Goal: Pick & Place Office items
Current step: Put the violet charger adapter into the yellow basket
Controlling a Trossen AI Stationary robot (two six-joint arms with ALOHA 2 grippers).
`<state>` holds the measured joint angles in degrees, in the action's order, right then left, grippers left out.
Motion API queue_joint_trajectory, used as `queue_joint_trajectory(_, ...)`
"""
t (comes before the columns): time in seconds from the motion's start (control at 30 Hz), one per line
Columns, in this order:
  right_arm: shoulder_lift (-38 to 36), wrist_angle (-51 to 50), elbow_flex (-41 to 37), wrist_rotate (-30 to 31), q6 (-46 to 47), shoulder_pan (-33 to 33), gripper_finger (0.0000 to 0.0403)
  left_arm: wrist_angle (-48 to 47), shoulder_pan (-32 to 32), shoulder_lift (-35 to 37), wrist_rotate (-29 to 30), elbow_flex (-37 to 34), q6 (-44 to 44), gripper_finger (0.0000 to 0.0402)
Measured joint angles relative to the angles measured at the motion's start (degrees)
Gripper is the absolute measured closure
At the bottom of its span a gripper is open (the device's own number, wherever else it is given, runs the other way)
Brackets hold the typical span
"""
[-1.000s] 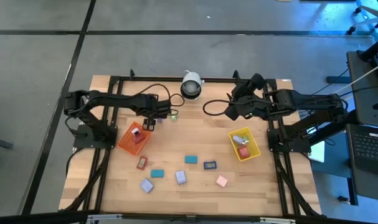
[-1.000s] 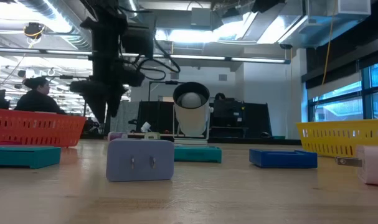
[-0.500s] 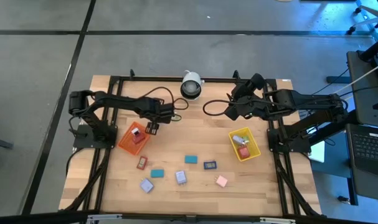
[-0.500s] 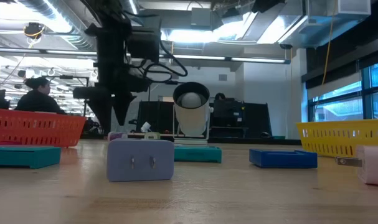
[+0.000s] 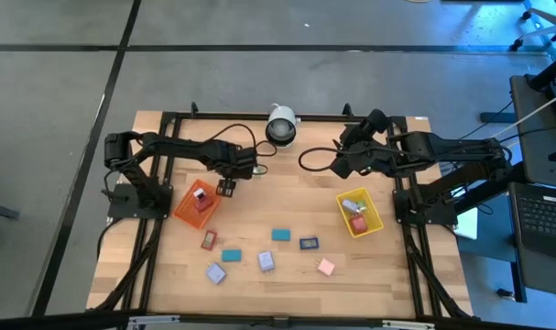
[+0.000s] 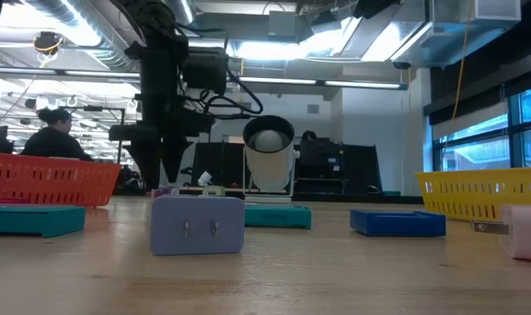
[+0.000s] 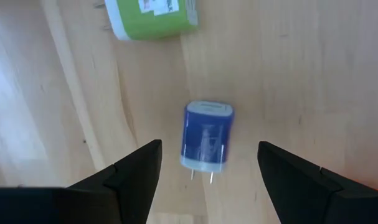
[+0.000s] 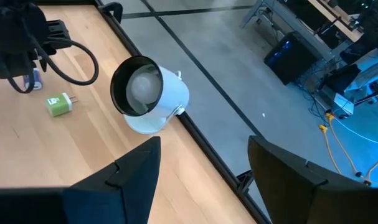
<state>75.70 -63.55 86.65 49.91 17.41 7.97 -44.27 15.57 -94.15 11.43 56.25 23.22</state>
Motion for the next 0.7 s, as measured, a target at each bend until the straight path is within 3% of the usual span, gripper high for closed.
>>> queue_joint_trajectory(0.2,0.0,0.0,0.0,-0.3,0.0,0.0,0.0162,0.0,0.3,-1.5,-3.6,0.0,0.0,0.0142)
queue_joint_trajectory(0.4,0.0,0.0,0.0,-1.5,0.0,0.0,0.0162,-0.3,0.3,-5.8,-3.5,0.2,0.0,0.0142)
queue_joint_trajectory(0.7,0.0,0.0,0.0,-1.5,-0.3,0.0,0.0162,-1.1,0.4,-5.2,-3.5,0.0,0.5,0.0164)
